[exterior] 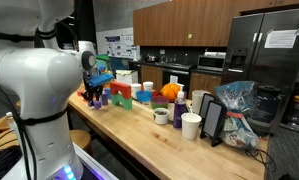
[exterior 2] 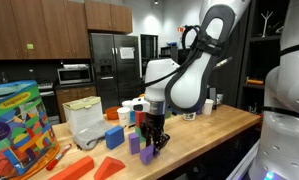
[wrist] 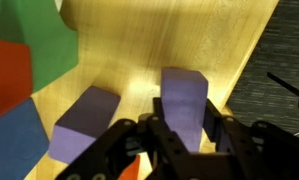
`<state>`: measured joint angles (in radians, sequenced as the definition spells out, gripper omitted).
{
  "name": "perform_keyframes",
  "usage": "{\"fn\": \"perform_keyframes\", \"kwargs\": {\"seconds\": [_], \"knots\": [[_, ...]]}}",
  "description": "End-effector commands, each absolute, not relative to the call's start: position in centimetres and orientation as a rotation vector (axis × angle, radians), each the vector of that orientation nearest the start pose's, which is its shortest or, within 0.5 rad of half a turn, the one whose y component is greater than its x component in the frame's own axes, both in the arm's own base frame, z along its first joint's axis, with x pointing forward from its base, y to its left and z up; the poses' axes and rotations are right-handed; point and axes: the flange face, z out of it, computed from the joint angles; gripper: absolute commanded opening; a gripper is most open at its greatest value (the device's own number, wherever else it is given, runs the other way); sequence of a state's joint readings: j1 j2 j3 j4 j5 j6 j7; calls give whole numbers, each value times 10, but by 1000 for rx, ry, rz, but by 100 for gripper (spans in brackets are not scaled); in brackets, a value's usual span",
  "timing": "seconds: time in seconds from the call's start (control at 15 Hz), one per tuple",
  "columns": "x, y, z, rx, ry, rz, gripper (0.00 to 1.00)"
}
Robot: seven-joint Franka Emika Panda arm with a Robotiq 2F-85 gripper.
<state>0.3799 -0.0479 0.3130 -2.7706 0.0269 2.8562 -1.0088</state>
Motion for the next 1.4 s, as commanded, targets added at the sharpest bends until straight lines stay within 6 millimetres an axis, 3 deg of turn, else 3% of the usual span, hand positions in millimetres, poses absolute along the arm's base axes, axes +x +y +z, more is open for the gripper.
{"fn": "perform_keyframes", "kwargs": {"seconds": [0.0,0.8,1.33], "knots": [[306,250,265,2073,2307,225,15],[297,241,330,2088,2280,235,15],[312,196,383,2210,2153,304,15]]}}
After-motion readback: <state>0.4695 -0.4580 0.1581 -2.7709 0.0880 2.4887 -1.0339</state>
